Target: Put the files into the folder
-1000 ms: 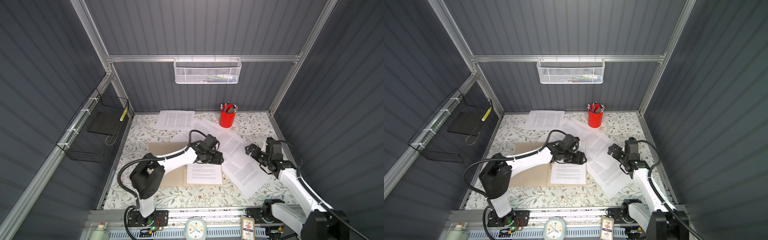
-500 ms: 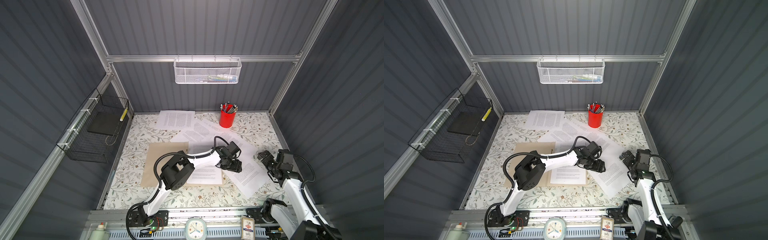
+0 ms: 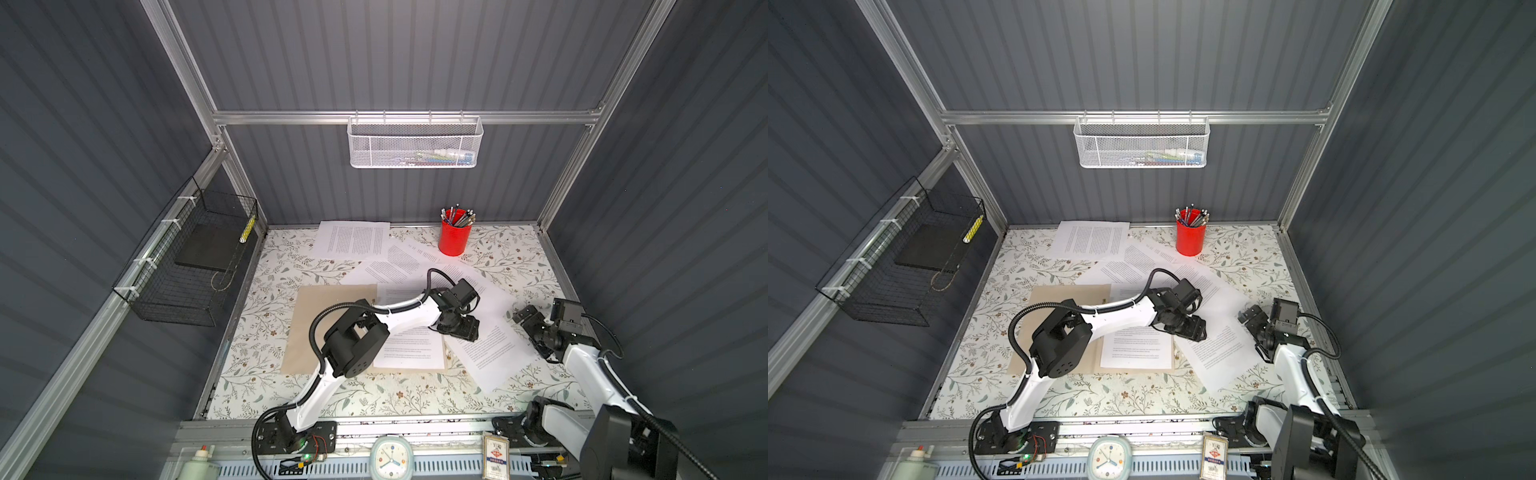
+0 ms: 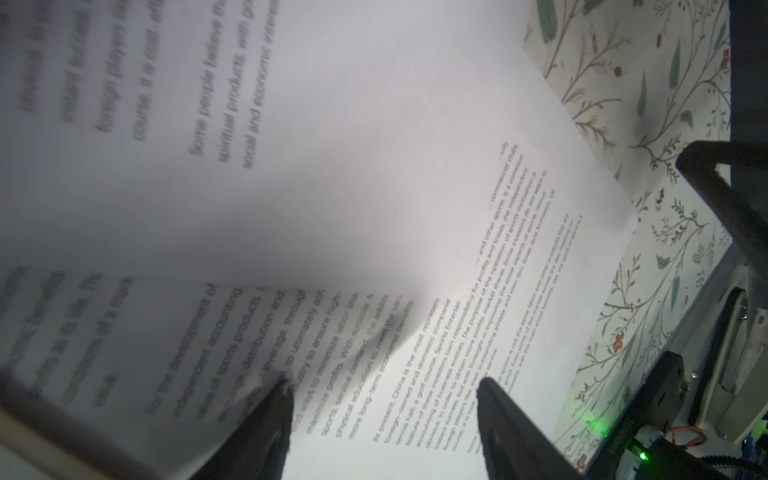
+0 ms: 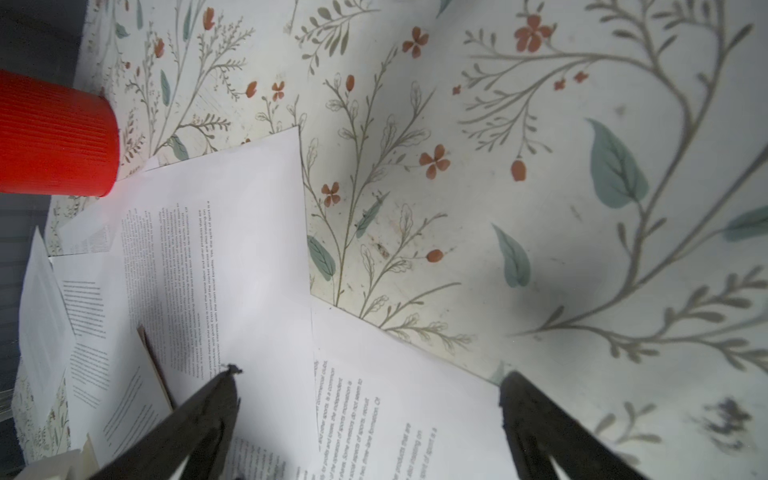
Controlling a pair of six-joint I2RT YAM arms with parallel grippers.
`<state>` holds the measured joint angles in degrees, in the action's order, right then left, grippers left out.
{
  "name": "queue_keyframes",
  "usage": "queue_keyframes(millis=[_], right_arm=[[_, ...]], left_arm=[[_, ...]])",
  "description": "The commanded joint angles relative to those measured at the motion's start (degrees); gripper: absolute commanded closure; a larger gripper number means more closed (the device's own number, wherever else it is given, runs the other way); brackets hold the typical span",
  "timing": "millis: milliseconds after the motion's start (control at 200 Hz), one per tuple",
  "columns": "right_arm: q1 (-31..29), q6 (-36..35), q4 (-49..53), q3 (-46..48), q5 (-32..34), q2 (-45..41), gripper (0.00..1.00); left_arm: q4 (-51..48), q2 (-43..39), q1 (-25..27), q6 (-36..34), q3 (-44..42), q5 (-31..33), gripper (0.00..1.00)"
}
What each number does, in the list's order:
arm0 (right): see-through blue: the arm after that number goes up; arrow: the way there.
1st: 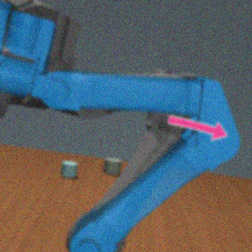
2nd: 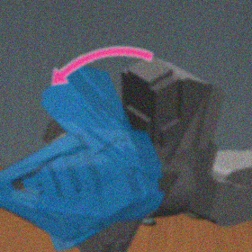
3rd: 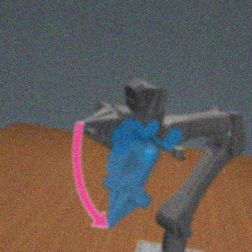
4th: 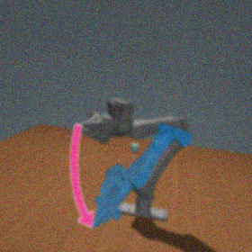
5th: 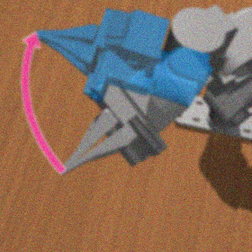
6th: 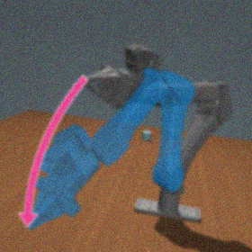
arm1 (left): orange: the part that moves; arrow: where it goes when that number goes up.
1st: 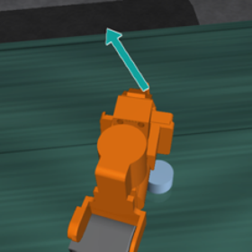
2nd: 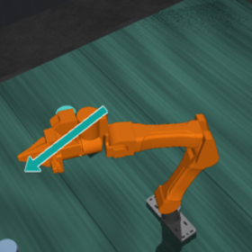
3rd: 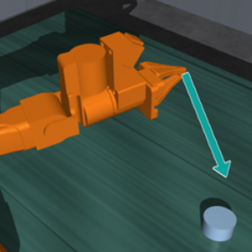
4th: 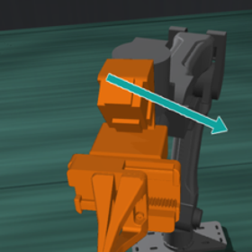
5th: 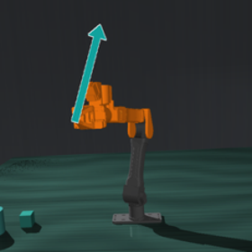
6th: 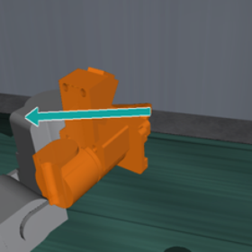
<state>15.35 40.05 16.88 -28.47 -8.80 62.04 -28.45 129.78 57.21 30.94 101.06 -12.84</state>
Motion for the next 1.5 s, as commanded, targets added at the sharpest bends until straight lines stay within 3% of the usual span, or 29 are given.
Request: queue_keyframes(millis=[0,190,600,800,1106,1496], right_arm=[[0.3,-0.3,3.9,-2.9,1.1,3.9,0.01],[0.2,0.3,0.4,-2.2,-6.3,8.3,0.01],[-2.5,1.0,2.7,-1.6,-12.4,13.5,0.01],[-7.5,2.0,5.1,-2.3,-11.1,15.7,0.01],[-8.2,3.1,22.3,-6.0,-2.0,14.5,0.01],[-10.5,7.3,19.6,-1.9,-6.7,12.5,0.01]], left_arm=[[-6.6,4.1,-2.9,-3.5,0.1,3.2,0.28],[-6.0,4.7,-4.1,-4.4,0.3,2.6,0.28],[-4.9,4.9,-4.1,-3.9,1.0,0.9,0.28],[-4.4,5.0,-4.2,-3.5,1.1,0.1,0.28],[-3.6,4.2,-4.9,-3.0,0.0,-0.3,0.28],[-2.3,4.3,-5.5,-2.5,-0.8,-1.6,0.29]])
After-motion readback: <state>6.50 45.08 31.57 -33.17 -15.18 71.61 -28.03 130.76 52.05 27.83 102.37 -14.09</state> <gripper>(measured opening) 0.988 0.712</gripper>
